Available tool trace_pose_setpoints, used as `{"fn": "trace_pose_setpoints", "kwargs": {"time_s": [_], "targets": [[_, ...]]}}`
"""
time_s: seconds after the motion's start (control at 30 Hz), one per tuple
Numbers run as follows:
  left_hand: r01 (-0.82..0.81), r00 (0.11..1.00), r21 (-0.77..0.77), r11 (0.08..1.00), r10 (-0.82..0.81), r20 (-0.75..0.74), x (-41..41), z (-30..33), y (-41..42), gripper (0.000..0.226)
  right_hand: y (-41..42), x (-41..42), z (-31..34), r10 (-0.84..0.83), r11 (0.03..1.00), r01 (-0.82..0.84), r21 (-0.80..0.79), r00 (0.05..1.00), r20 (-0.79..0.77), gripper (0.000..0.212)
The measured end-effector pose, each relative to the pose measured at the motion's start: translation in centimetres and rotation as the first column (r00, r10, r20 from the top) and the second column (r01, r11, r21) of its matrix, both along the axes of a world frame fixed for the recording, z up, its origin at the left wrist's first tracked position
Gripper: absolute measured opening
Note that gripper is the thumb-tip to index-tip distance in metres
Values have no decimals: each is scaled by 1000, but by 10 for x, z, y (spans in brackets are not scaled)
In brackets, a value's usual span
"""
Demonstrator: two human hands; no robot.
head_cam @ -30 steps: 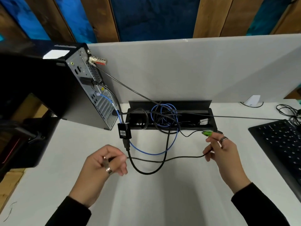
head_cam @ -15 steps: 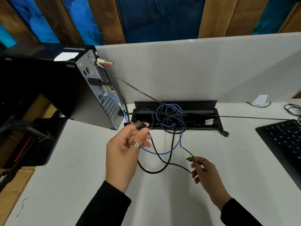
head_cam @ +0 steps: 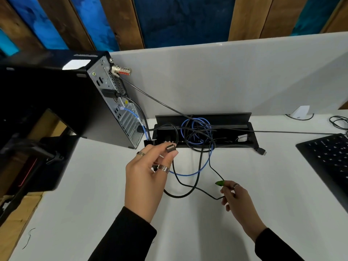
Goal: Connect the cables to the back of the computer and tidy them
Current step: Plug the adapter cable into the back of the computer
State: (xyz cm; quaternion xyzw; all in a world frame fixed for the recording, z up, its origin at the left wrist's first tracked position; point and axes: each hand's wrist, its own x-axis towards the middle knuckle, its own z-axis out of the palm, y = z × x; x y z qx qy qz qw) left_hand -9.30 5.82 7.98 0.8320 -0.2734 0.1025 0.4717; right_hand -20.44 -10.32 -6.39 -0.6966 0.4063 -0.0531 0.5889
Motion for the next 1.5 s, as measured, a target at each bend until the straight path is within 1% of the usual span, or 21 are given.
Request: {"fn": "trace_pose_setpoints", "kwargs": {"time_s": [0.23, 0.37, 0.5, 0.57, 0.63, 0.73, 0.77, 0.83, 0.87, 0.93, 1.03, 1.1, 1.17, 1.3, 1.43, 1.5], "targets": [[-1, 1000, -22, 1000, 0, -12, 1, 0, 3, 13, -1, -1, -4, 42, 994, -40, -98, 999, 10, 23], [-4, 1000, -31, 999, 4, -11, 3, -1, 5, 14, -3, 0, -7, 49, 976, -40, -212, 998, 34, 21], [-31, 997, -42, 999, 28, -69, 6, -2, 7, 7, -4, -1, -9, 107, 948, -95, -303, 994, 23, 21], [-52, 989, -75, 996, 41, -141, 8, -4, 9, 8, -4, -1, -11, 138, 917, -130, -378, 990, -5, 20], [-84, 963, -154, 985, 40, -267, 9, -7, 10, 10, -4, -1, -12, 154, 858, -158, -488, 987, -48, 18], [-144, 908, -237, 961, 33, -418, 10, -6, 9, 12, 1, 3, -2, 163, 769, -144, -623, 986, -27, 13], [-159, 896, -256, 953, 30, -444, 10, -6, 9, 14, 3, 6, 5, 175, 746, -134, -652, 985, -3, 15], [-180, 882, -289, 940, 25, -470, 12, -5, 10, 18, 9, 13, 22, 223, 709, -125, -694, 973, 52, 30], [-190, 878, -306, 933, 22, -478, 12, -5, 10, 19, 13, 17, 33, 251, 707, -127, -696, 965, 79, 34], [-211, 871, -343, 915, 17, -491, 15, -5, 12, 18, 23, 27, 56, 312, 754, -158, -638, 940, 136, 36], [-230, 868, -360, 904, 23, -496, 21, -6, 18, 20, 40, 43, 94, 411, 849, -269, -455, 876, 251, 24], [-240, 864, -354, 904, 33, -502, 25, -8, 22, 20, 50, 54, 113, 446, 879, -342, -332, 836, 320, 13], [-246, 853, -344, 906, 34, -521, 28, -9, 26, 17, 57, 66, 124, 479, 874, -405, -268, 809, 339, 4], [-292, 822, -355, 888, 43, -568, 38, -8, 35, 9, 65, 92, 131, 527, 850, -482, -215, 786, 323, 17], [-344, 795, -352, 870, 70, -603, 49, -9, 42, 5, 72, 112, 130, 590, 805, -531, -264, 762, 265, 22], [-362, 782, -353, 863, 75, -618, 54, -12, 44, 7, 76, 121, 130, 613, 788, -556, -265, 749, 250, 21]]}}
